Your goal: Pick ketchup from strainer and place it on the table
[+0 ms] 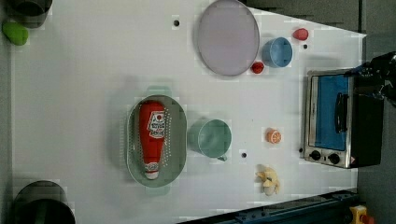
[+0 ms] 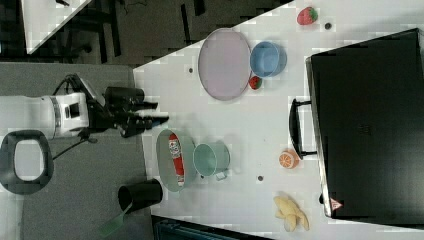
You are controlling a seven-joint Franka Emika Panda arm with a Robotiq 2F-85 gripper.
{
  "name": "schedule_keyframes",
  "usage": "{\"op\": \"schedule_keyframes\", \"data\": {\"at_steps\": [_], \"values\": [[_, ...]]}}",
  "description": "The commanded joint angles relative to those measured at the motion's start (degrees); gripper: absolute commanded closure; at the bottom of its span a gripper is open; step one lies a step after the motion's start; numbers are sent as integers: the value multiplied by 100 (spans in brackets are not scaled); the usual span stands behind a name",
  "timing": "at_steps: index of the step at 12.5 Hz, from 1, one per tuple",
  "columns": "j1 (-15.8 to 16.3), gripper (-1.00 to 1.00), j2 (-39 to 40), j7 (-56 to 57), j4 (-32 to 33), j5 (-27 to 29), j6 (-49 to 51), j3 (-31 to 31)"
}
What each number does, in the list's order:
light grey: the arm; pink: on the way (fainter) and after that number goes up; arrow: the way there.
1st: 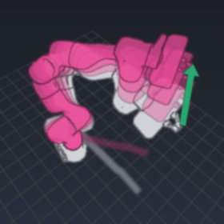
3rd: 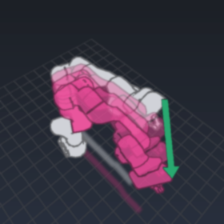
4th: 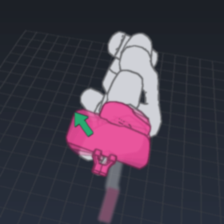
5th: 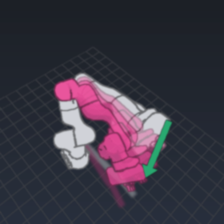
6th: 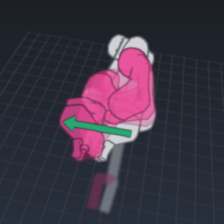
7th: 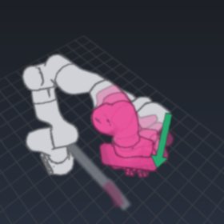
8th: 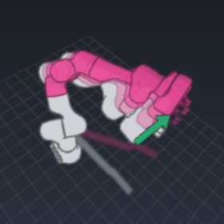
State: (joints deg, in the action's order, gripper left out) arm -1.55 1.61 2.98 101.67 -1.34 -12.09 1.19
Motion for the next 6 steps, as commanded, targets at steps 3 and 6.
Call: {"op": "schedule_keyframes", "data": {"at_steps": [3, 6], "values": [[-417, -99, -1109, -382, 239, 206, 763, 481], [-341, -100, -1008, -383, 239, 210, 666, 945]]}}
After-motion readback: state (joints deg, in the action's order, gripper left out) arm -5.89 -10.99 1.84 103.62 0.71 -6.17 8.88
